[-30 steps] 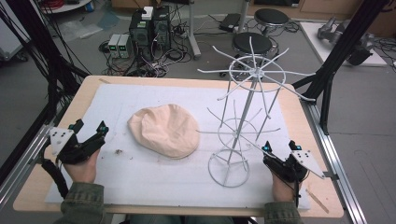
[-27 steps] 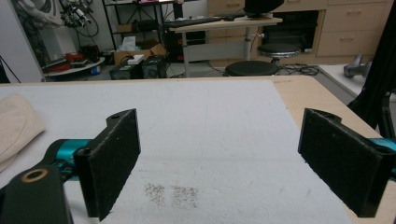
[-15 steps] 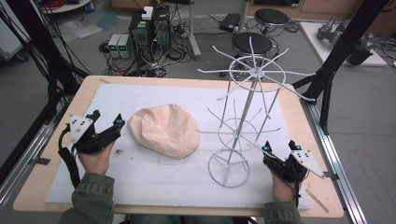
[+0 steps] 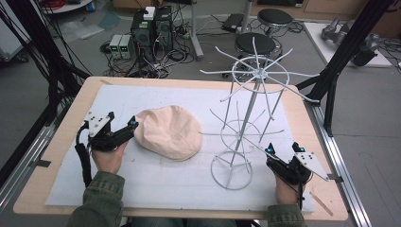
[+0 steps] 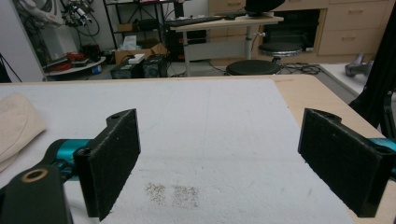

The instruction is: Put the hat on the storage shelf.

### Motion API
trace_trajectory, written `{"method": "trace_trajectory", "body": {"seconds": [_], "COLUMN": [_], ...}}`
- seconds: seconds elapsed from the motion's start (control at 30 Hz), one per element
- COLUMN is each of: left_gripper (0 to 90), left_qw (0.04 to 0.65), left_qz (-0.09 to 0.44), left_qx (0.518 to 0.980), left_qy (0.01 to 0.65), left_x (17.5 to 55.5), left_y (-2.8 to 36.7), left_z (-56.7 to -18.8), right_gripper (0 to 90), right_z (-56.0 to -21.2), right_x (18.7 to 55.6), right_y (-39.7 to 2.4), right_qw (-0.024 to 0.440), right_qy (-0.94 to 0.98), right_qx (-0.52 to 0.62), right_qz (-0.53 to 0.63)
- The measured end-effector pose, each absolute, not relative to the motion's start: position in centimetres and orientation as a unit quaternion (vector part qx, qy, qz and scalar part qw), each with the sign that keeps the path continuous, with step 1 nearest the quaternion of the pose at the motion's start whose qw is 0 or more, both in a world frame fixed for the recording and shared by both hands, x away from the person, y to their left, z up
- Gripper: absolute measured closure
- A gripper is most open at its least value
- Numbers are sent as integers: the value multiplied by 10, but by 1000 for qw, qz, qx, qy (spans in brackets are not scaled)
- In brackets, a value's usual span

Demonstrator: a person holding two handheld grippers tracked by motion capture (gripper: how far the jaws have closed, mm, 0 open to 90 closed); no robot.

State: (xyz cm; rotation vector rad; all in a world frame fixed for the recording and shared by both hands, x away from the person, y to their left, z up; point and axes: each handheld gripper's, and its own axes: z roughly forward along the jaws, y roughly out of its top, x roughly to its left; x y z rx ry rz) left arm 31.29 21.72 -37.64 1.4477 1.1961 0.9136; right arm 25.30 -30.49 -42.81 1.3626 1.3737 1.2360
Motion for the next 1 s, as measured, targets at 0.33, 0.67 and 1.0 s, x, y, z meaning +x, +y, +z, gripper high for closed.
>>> {"method": "trace_trajectory", "body": {"seconds": [0.33,0.67,1.0], "left_gripper": [185,170,165], "left_qw": [478,450,435], "left_qz": [349,315,299], "left_qx": [629,645,659], "left_qy": [504,531,535], "left_x": [323,329,332], "left_y": [207,191,179], "left_z": [-387,-399,-412], "right_gripper": [122,122,122], "right_z": [-428,-428,-428], "right_x": [253,253,253], "right_y": [-305,-305,-305], "right_qw": [410,410,408], "right_qy": [546,545,545], "right_qx": [542,541,544], "right_qz": [490,491,491]}}
